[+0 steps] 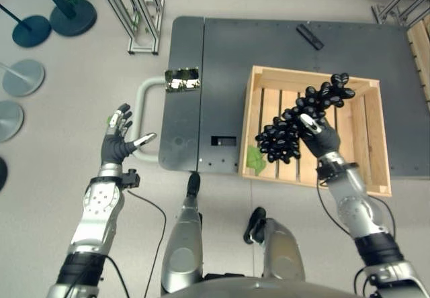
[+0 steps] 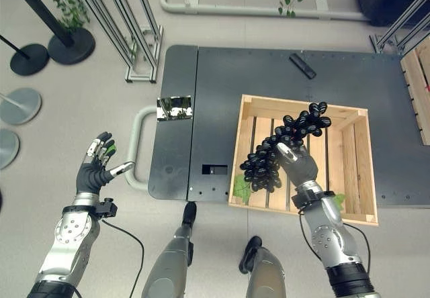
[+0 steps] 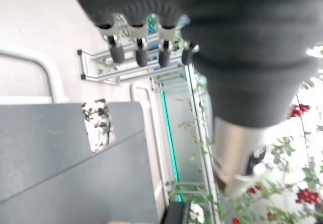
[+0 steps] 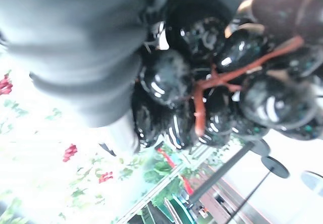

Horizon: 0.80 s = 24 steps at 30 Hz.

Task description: Pick up the fruits from the basket on one side to the basket on the other side

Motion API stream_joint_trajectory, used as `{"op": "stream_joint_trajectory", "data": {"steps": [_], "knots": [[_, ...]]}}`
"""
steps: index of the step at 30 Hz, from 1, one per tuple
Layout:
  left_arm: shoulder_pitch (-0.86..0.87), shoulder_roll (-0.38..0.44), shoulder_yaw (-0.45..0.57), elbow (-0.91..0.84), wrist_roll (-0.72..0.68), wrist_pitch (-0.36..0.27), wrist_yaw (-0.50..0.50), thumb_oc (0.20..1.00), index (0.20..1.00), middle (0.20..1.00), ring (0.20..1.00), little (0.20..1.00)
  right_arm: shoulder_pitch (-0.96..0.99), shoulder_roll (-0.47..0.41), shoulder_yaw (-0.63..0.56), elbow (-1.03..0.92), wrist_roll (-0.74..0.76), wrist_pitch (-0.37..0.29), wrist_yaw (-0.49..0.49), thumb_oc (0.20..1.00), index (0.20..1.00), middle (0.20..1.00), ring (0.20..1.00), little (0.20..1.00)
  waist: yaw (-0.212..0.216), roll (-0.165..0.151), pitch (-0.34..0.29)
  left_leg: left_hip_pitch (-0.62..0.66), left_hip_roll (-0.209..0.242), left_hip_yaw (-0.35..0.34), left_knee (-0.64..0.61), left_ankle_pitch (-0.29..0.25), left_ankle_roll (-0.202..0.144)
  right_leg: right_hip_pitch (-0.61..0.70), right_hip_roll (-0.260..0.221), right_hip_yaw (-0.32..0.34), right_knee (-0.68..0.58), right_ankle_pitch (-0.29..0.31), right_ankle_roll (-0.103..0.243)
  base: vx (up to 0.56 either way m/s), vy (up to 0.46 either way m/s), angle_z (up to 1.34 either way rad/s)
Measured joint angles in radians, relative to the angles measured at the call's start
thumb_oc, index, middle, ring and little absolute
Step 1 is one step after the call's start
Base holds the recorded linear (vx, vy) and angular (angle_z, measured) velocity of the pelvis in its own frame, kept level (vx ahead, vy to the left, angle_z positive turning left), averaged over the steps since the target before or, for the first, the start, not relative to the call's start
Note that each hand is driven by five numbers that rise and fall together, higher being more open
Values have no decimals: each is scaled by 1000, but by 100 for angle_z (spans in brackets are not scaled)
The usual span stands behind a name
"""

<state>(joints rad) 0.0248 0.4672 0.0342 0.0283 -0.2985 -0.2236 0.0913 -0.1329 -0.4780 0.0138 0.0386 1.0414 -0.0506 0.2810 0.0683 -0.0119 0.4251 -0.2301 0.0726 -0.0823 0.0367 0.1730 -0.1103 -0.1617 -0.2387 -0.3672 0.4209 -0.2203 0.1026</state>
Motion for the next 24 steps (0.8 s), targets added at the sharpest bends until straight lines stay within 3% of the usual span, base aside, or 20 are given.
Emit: {"op": "stream_joint_trajectory", "data": {"steps": [7, 19, 24], "knots": [[27, 7, 31, -9, -3, 0, -71, 1000, 1000, 1000, 1000, 1000, 2, -20, -42, 1, 0, 1, -8, 200, 200, 200, 200, 200, -13, -3, -124, 80, 9, 27, -37, -15, 4, 104, 28, 0, -122, 35, 14, 88, 13, -6], [125, 7, 34, -21, -50, 2, -140, 1000, 1000, 1000, 1000, 1000, 33, -21, -42, 4, -34, 19, -9, 200, 200, 200, 200, 200, -27, -12, -278, 170, 28, 71, -104, -24, 5, 215, 69, 15, -300, 101, 22, 60, 3, -9], [133, 7, 35, -52, -78, 3, -171, 1000, 1000, 1000, 1000, 1000, 45, -28, -43, 8, -49, 27, -9, 200, 200, 200, 200, 200, -30, -12, -291, 201, 28, 81, -122, -24, 5, 262, 82, 21, -370, 136, 25, 18, -7, -6]]}}
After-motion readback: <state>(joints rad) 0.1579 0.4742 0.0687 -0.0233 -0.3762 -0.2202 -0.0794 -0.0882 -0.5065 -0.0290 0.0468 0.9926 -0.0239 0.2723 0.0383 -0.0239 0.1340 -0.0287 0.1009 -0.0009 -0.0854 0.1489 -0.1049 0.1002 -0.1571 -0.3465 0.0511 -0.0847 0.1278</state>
